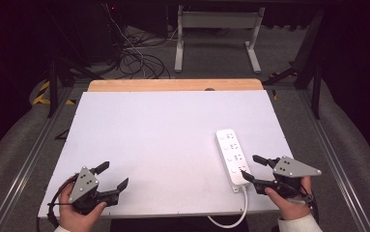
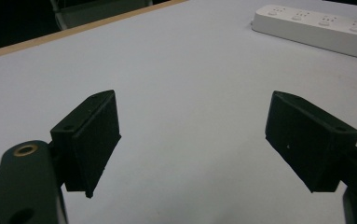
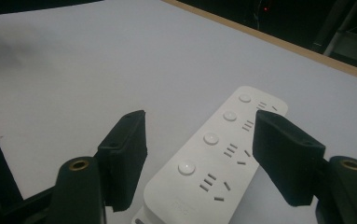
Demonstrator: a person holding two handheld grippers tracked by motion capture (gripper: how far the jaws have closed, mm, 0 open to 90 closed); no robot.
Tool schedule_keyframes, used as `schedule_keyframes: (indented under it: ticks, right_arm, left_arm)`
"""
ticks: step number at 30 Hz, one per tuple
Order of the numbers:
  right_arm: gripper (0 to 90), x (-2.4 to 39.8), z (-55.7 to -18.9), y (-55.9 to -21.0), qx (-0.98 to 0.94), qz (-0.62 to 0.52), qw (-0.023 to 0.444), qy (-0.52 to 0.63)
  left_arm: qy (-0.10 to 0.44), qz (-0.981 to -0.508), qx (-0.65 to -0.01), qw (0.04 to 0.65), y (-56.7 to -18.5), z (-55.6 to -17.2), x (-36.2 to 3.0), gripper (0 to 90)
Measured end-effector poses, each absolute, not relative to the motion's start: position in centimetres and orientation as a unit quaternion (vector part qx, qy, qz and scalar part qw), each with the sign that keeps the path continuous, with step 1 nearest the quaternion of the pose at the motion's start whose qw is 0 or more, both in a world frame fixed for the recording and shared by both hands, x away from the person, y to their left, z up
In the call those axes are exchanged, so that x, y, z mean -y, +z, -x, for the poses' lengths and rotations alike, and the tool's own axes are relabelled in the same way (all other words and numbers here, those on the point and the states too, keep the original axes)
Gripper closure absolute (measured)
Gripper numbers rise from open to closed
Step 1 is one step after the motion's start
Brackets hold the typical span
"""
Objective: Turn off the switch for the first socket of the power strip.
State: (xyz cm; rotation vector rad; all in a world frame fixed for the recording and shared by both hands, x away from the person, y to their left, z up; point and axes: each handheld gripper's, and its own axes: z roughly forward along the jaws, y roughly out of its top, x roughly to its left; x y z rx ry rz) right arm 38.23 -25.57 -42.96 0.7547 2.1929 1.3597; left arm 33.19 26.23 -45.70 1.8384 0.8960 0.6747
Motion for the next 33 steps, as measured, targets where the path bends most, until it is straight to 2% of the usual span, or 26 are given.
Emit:
schedule_keyframes:
  ticks: [33]
  right_arm:
    - [38.3, 20.9, -42.5, -41.8, -0.817, -0.249, 0.190, 0.484]
  left_arm:
    - [0.277, -0.751, -0.367, 0.474, -45.7, -33.1, -26.3, 18.2]
